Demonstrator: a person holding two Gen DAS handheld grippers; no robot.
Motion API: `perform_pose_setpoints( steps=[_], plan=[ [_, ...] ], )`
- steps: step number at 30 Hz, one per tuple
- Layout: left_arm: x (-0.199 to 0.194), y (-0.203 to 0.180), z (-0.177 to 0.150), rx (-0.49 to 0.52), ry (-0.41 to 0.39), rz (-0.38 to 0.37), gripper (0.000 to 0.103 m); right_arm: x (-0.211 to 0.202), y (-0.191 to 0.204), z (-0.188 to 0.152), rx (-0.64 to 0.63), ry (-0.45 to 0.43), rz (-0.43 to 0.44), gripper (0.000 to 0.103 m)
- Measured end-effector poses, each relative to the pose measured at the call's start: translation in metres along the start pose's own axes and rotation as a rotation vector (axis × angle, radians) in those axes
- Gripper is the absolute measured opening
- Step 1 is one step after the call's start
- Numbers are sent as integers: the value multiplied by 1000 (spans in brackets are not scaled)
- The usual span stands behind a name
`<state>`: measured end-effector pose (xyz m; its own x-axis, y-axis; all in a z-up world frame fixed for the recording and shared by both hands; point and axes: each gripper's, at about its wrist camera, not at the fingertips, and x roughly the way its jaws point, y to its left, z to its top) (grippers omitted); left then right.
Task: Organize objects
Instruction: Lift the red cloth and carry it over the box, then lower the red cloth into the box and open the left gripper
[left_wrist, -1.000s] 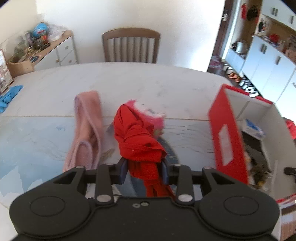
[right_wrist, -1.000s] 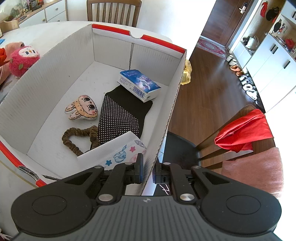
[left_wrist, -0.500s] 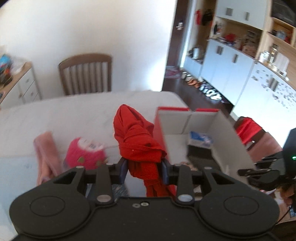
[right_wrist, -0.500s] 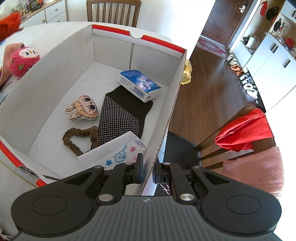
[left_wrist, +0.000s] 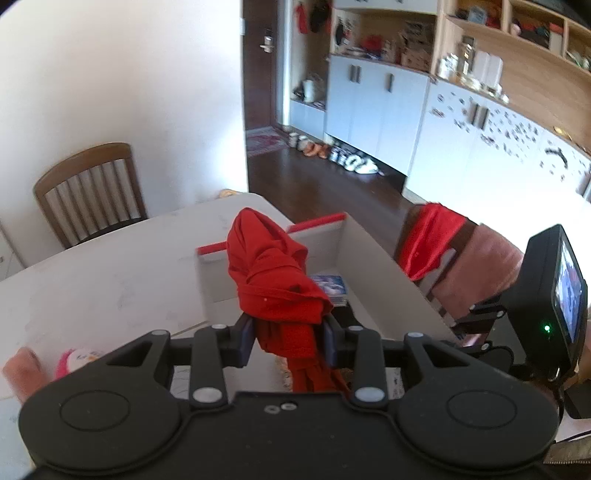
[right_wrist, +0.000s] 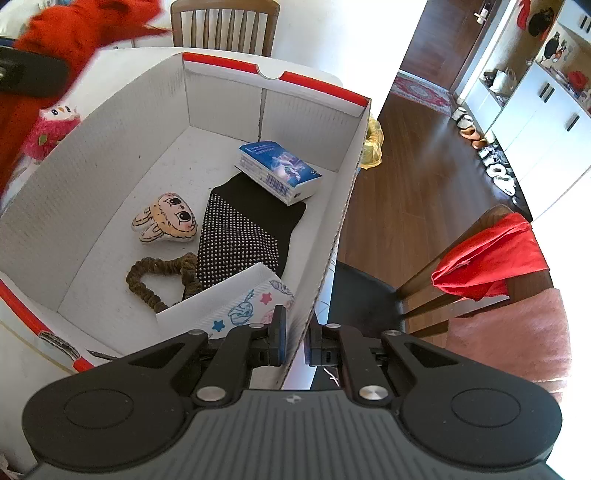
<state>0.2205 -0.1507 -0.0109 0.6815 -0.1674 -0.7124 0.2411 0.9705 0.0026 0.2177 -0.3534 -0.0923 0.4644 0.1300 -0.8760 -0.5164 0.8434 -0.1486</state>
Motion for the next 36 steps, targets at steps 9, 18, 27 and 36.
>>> perform_pose_setpoints(
  steps=[9, 18, 27, 36],
  plan=[
    [44, -24, 1, 114, 73, 19, 34, 0, 0, 0, 7, -2, 2, 10],
    [98, -31, -10, 233, 198, 144, 34, 1, 0, 0, 12, -3, 4, 10],
    [130, -27, -16, 284, 307, 174, 35, 1, -1, 0, 16, -2, 9, 10],
    [146, -27, -21, 320, 384, 178, 35, 2, -1, -1, 18, -2, 10, 10]
  ],
)
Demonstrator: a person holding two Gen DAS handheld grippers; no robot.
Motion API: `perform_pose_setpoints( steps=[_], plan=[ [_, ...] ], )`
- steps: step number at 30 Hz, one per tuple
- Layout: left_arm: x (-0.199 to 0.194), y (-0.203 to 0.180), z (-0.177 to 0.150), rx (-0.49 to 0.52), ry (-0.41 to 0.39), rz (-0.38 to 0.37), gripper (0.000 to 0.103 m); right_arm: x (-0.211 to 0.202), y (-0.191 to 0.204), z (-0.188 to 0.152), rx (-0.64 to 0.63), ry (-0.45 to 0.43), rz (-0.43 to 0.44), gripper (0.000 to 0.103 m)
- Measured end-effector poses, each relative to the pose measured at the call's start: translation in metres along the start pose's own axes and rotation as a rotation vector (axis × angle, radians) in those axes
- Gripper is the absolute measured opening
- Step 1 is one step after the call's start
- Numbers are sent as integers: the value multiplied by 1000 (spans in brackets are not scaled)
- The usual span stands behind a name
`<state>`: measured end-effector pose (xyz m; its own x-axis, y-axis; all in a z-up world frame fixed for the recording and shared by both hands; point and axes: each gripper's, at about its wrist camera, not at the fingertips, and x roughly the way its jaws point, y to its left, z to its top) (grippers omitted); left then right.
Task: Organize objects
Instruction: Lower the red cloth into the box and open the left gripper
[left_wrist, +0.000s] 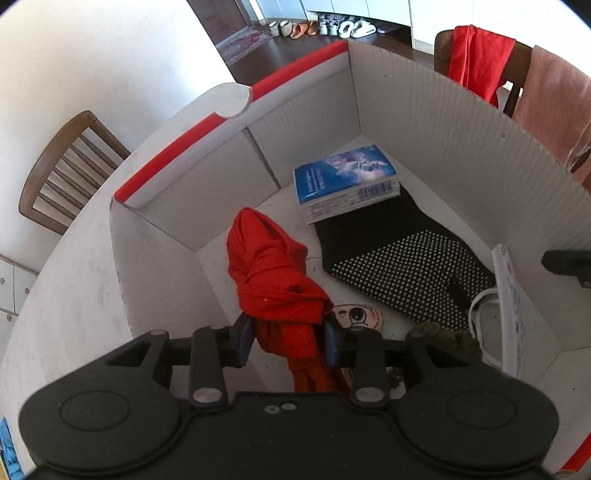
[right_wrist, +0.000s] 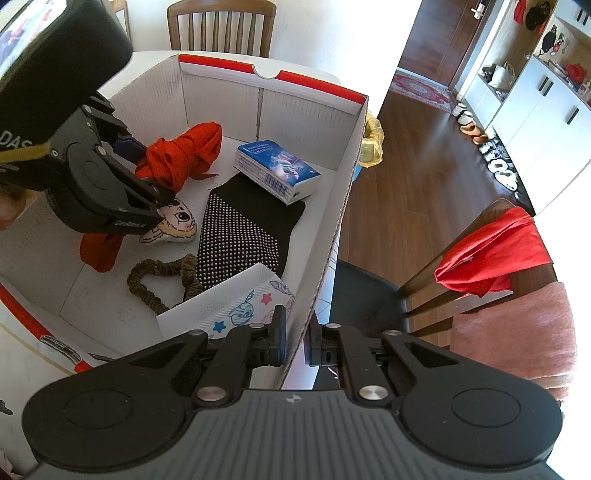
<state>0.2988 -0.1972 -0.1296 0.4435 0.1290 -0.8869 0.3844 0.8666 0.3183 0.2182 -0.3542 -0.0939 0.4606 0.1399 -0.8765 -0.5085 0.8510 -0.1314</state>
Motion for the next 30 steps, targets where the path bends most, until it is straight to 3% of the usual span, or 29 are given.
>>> perform_pose_setpoints(
  steps=[10, 13, 15, 30],
  plan=[
    [-2, 4, -1, -18, 4, -13, 40, 0, 1, 0, 1, 0, 0, 10],
    [-8, 4, -4, -19, -14, -27, 51, 0, 0, 0, 0, -1, 0, 10],
    [-13, 3, -7, -18, -29, -26, 63, 0, 0, 0, 1, 0, 0, 10],
    [-64, 29, -13, -161, -170, -110, 67, 0, -1, 0, -7, 0, -1, 10]
  ],
)
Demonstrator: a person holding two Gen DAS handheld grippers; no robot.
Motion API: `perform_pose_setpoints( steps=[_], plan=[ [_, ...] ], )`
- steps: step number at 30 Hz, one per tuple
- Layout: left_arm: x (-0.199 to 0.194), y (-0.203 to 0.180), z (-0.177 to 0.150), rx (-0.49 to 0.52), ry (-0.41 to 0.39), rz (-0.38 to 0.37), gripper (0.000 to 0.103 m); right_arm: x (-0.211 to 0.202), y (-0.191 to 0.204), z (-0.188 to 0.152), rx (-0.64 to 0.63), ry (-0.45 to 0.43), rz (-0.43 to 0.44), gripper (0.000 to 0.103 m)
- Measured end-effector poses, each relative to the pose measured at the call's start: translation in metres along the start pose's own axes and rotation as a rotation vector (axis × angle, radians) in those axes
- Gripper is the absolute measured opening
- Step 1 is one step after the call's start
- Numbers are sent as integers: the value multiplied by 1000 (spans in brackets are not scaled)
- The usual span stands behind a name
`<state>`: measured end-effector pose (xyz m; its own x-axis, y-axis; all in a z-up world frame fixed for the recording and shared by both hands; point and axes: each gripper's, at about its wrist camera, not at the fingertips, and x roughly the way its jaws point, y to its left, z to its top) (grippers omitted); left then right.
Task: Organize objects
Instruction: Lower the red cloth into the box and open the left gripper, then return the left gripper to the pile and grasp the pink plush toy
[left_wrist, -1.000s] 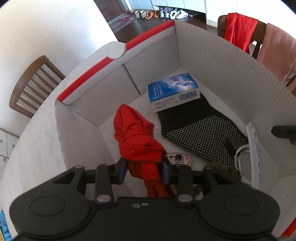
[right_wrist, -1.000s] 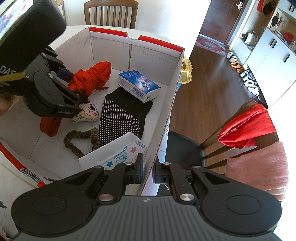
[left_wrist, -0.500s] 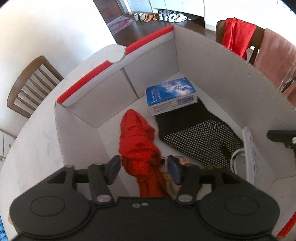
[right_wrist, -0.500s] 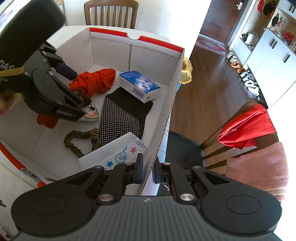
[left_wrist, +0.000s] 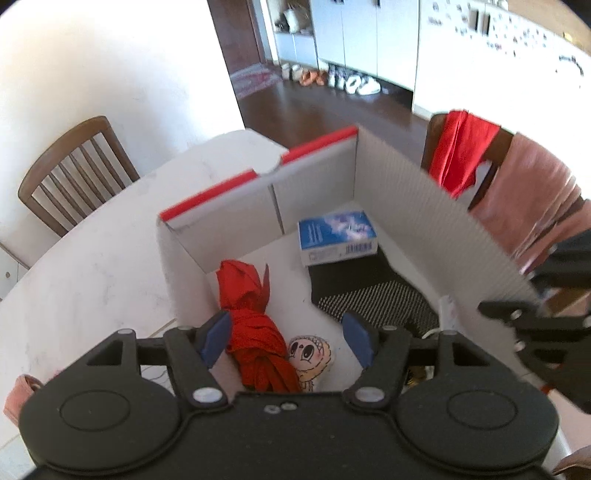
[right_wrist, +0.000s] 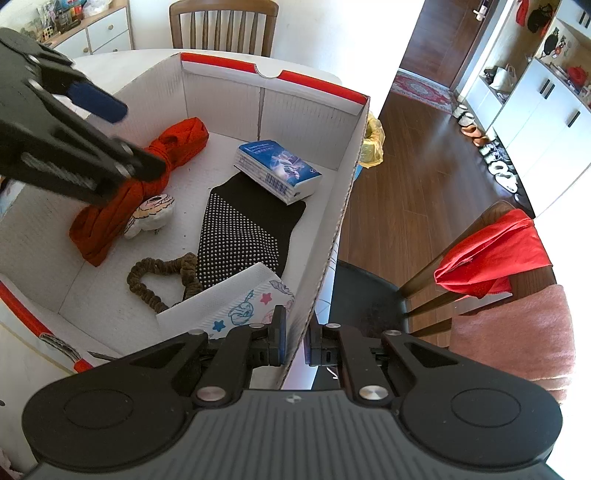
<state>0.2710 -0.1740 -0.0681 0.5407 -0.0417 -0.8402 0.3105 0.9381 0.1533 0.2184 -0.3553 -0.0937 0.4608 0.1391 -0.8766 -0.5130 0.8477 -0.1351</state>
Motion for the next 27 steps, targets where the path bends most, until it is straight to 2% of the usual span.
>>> perform_pose_setpoints(
  steps=[7, 14, 21, 27],
  plan=[
    [-33, 13, -5, -67, -83, -20, 72, 0, 0, 0, -2, 0, 0, 10],
    [-50, 30, -18, -130, -116, -5, 85, 0, 0, 0, -2, 1, 0, 10],
    [-63, 52, -33, -193, -146, 37, 99, 0, 0, 0, -4, 1, -1, 10],
    [-62, 84, -46, -288, -135, 99, 101, 0, 0, 0, -4, 1, -1, 10]
  ],
)
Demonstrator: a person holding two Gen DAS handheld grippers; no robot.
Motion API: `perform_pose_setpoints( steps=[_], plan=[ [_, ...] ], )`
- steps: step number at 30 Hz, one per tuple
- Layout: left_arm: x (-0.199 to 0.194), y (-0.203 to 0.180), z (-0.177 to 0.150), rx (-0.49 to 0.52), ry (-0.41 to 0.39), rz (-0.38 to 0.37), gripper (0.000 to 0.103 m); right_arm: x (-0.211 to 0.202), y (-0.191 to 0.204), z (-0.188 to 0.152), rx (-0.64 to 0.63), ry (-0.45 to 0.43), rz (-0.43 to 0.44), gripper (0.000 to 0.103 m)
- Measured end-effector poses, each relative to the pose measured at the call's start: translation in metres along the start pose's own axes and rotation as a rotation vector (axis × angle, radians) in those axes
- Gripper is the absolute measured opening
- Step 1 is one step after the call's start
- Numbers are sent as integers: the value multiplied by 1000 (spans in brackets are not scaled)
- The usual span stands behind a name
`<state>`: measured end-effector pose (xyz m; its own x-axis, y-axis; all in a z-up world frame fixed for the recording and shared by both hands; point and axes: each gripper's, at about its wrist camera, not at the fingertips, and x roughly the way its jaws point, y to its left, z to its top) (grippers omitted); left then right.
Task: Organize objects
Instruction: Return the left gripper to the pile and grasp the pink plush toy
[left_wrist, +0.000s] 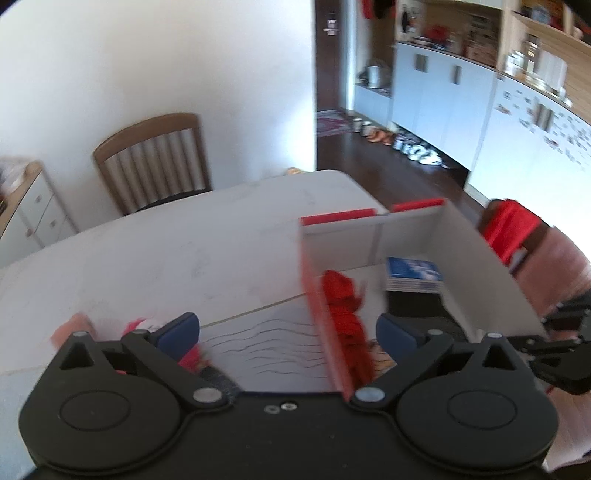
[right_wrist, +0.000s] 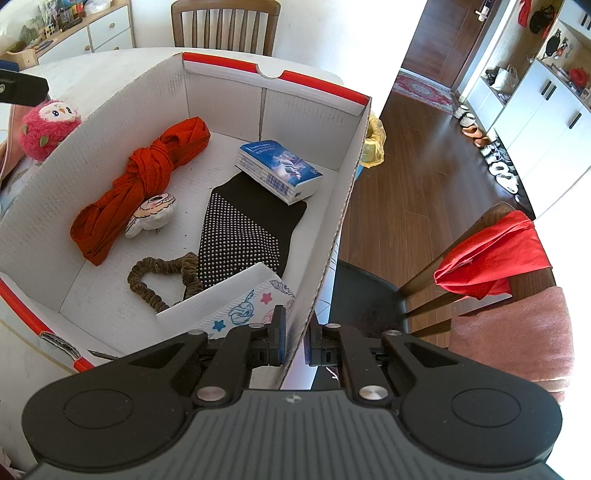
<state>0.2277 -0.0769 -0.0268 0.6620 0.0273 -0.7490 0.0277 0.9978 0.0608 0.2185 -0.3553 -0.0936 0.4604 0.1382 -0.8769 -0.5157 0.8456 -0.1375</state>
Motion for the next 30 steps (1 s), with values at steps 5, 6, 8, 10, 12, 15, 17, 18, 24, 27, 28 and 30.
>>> perform_pose_setpoints(
  steps=[5, 6, 8, 10, 12, 15, 17, 18, 24, 27, 28, 30],
  plan=[
    [9, 31, -7, -55, 14, 64, 101, 0, 0, 0, 0, 1, 1, 10],
    [12, 38, -8, -66, 20, 73, 101, 0, 0, 0, -1, 1, 0, 10],
    [19, 52, -11, -86, 30, 101, 101, 0, 1, 0, -2, 0, -1, 10],
    [27, 65, -13, -97, 35, 133, 101, 0, 1, -1, -3, 0, -2, 10],
    [37, 77, -16, -107, 49, 161, 101, 0, 1, -1, -3, 1, -3, 10],
    [54, 90, -20, -104, 74, 198, 101, 0, 2, -1, -9, 4, -8, 10],
    [66, 96, -23, -108, 105, 205, 101, 0, 3, 0, -11, 5, -8, 10],
    [71, 98, -24, -111, 119, 199, 101, 0, 3, 0, -9, 6, -8, 10],
    [89, 100, -27, -83, 146, 195, 101, 0, 1, -1, -5, 12, -8, 9],
    [102, 100, -29, -53, 168, 210, 101, 0, 1, -1, -3, 14, -9, 9],
    [105, 100, -31, -49, 176, 213, 101, 0, 1, -1, -3, 15, -10, 9],
    [113, 103, -33, -44, 194, 220, 101, 0, 1, -1, -2, 16, -11, 9]
  ],
)
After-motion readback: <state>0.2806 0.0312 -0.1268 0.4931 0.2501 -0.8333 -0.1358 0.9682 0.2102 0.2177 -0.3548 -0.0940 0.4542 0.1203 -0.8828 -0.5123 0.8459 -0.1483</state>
